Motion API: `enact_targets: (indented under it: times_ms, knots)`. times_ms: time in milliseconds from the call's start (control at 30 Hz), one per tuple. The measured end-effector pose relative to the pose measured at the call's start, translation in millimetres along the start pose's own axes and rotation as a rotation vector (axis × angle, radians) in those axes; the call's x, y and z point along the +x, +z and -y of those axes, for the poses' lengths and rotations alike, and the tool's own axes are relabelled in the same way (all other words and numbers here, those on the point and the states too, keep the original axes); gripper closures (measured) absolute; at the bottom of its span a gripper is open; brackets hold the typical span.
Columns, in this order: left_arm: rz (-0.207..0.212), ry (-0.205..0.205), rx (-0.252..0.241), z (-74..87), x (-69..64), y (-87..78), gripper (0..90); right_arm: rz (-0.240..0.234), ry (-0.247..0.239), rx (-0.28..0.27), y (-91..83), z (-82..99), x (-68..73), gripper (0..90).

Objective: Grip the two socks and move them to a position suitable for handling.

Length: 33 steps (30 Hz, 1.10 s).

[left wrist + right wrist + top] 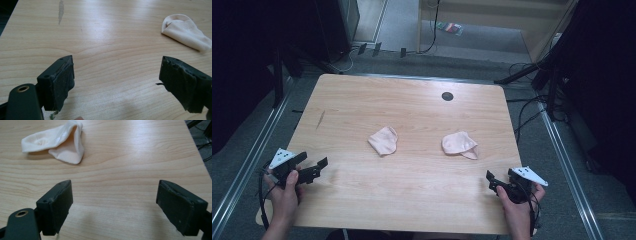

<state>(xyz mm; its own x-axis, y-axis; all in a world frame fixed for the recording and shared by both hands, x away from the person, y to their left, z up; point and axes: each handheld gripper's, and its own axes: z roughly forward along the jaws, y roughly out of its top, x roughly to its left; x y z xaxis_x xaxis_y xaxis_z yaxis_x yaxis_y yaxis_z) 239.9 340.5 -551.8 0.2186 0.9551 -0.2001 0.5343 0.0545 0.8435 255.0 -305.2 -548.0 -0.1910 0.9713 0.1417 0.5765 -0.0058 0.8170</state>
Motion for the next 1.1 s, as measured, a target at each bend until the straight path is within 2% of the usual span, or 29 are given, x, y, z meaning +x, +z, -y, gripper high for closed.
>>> enact_targets:
  times_ms: [100,167,367,400,467,567,700,833,1000,1033,1067,1100]
  knots:
    - [0.001,0.0,0.001,-0.1,0.1,0.0,13.7,0.002,0.004,-0.002,0.0,-0.5,-0.8,14.0]
    - [0.0,-0.005,-0.001,0.0,0.4,0.0,13.6,-0.003,0.011,-0.021,-1.4,-6.4,1.1,13.5]
    - [0.0,-0.007,-0.008,0.3,1.1,-0.7,13.6,-0.036,0.013,-0.023,1.0,-27.5,16.6,13.5]
    - [-0.001,-0.007,-0.007,0.2,1.0,-0.6,13.6,-0.047,0.013,-0.027,0.9,-32.7,21.5,13.5]
    - [-0.002,-0.007,-0.008,0.3,0.9,-0.7,13.6,-0.069,-0.022,-0.046,1.9,-46.7,36.7,13.6]
    - [-0.002,-0.011,-0.006,0.2,1.5,-0.5,13.7,-0.07,-0.057,-0.043,8.1,-59.5,50.2,14.2]
    - [0.0,-0.013,-0.009,0.2,1.8,-0.7,13.7,-0.071,-0.065,-0.032,25.0,-73.1,62.1,15.0]
    - [0.002,-0.015,-0.009,0.2,2.0,-0.8,13.6,-0.044,-0.08,-0.013,38.7,-78.9,68.5,16.0]
    - [0.001,-0.014,-0.007,0.1,1.8,-0.5,13.6,-0.03,-0.095,0.045,68.2,-84.8,77.5,19.0]
    - [0.001,-0.014,-0.007,0.1,1.8,-0.5,13.7,-0.03,-0.095,0.045,68.2,-84.8,77.5,19.0]
    - [0.001,-0.013,-0.008,0.1,1.8,-0.5,13.6,-0.022,-0.091,0.071,80.6,-85.4,80.1,20.1]
    - [0.001,-0.013,-0.008,0.1,1.8,-0.5,13.7,-0.021,-0.089,0.072,84.0,-85.2,80.7,21.3]
